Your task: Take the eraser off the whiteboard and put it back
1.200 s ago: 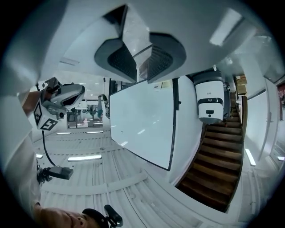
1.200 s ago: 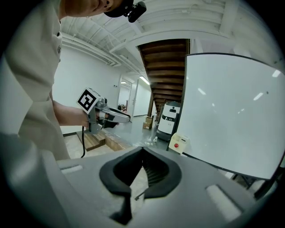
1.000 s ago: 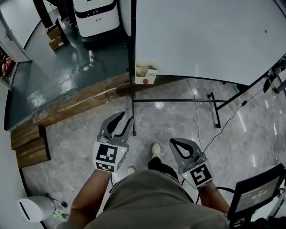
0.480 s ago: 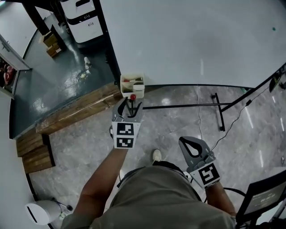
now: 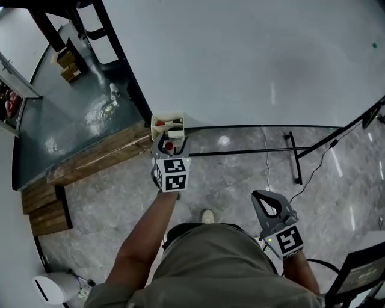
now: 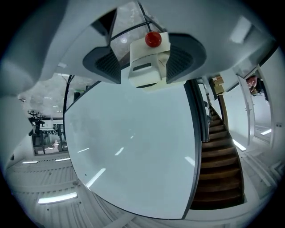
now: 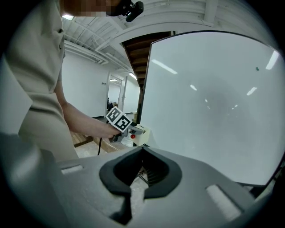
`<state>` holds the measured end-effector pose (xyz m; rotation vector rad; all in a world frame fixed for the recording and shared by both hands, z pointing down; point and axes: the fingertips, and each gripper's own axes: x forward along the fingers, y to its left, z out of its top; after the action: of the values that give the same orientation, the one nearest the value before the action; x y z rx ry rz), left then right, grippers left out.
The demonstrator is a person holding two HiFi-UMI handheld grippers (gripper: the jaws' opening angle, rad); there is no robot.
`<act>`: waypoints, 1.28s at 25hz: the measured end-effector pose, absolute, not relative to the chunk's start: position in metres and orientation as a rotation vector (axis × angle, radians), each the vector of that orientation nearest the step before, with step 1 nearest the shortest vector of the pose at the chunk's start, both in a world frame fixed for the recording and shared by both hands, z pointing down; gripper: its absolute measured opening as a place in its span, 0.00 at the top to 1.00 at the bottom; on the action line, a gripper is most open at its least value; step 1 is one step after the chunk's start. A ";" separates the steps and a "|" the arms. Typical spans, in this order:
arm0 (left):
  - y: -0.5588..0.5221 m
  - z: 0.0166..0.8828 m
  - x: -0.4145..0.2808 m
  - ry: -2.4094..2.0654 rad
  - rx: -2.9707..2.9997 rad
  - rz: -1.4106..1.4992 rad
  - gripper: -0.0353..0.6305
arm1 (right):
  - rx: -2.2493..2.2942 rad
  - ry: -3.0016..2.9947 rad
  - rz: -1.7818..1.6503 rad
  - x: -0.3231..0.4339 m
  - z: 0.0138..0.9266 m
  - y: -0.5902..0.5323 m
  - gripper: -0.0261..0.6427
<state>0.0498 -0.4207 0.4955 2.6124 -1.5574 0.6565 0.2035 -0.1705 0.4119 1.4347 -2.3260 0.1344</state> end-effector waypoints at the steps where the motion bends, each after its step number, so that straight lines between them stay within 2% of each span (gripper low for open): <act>1: -0.424 0.499 0.050 -1.568 2.602 0.658 0.47 | 1.431 -2.322 0.138 0.206 0.413 -0.172 0.96; 19: -0.441 0.518 0.047 -1.647 2.554 0.672 0.54 | 1.374 -2.319 0.178 0.225 0.430 -0.194 0.96; 32: -0.422 0.429 0.038 -1.635 2.692 0.428 0.54 | 1.291 -2.392 0.142 0.195 0.420 -0.207 0.96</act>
<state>0.0378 -0.4222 0.4289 2.6922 -1.6354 0.4280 0.1947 -0.2071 0.4198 1.2906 -2.3920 0.1423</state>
